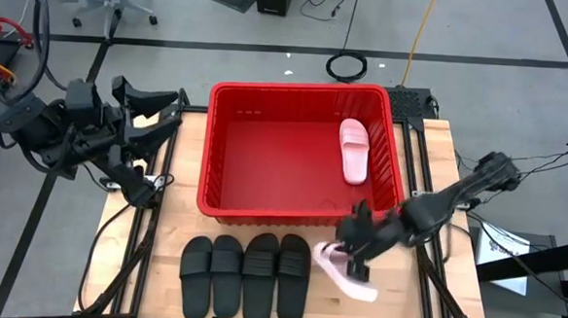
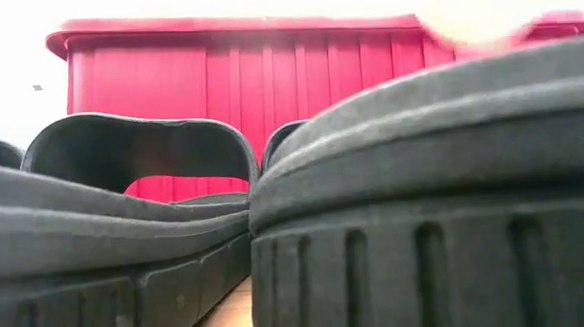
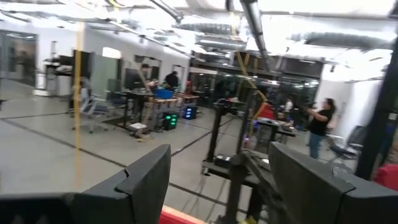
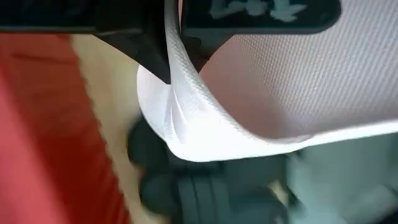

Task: Pick and place slides into bin
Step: Stack the pink slide on top of the pink slide in the red bin

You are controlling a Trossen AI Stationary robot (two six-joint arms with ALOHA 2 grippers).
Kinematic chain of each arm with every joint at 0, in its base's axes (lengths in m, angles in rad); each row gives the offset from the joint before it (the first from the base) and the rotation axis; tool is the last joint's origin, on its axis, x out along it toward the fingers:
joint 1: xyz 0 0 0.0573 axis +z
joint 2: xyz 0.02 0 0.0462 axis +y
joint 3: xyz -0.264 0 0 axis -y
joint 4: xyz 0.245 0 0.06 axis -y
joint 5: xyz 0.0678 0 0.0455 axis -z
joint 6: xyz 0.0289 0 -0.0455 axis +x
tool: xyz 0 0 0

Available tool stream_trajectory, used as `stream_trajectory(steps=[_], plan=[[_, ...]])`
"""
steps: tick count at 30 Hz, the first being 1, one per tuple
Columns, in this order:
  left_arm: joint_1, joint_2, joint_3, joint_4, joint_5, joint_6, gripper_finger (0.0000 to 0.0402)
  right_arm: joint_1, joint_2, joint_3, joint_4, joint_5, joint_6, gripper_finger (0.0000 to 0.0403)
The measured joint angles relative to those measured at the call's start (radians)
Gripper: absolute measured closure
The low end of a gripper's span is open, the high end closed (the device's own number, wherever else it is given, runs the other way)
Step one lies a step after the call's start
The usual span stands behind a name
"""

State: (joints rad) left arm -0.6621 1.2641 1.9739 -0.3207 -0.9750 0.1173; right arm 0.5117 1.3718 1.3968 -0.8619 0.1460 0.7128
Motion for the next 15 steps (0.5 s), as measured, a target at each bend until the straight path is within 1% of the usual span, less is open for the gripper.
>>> stream_trajectory(steps=[2,4,7,9,11,13,15], plan=[[0.0,0.007,0.0,-0.002,0.034,0.004,0.0128,-0.031,-0.057,0.0,0.074,-0.02,0.012,0.0402],[0.0,0.012,0.0,-0.013,0.073,0.005,0.0128,-0.065,-0.105,0.0,0.165,-0.065,0.013,0.0402],[0.0,0.013,0.0,-0.052,0.148,0.003,0.0128,-0.121,-0.147,0.0,0.305,-0.163,0.014,0.0402],[0.0,0.016,0.0,-0.068,0.185,-0.001,0.0128,-0.158,-0.161,0.001,0.397,-0.24,0.038,0.0401],[0.0,0.025,0.0,-0.085,0.199,0.011,0.0128,-0.196,-0.163,0.001,0.486,-0.323,0.072,0.0401],[0.0,0.034,0.0,-0.122,0.205,0.009,0.0128,-0.23,-0.155,0.001,0.547,-0.412,0.114,0.0401],[0.0,0.04,0.0,-0.156,0.223,-0.035,0.0128,-0.258,-0.14,0.001,0.581,-0.482,0.16,0.0401]])
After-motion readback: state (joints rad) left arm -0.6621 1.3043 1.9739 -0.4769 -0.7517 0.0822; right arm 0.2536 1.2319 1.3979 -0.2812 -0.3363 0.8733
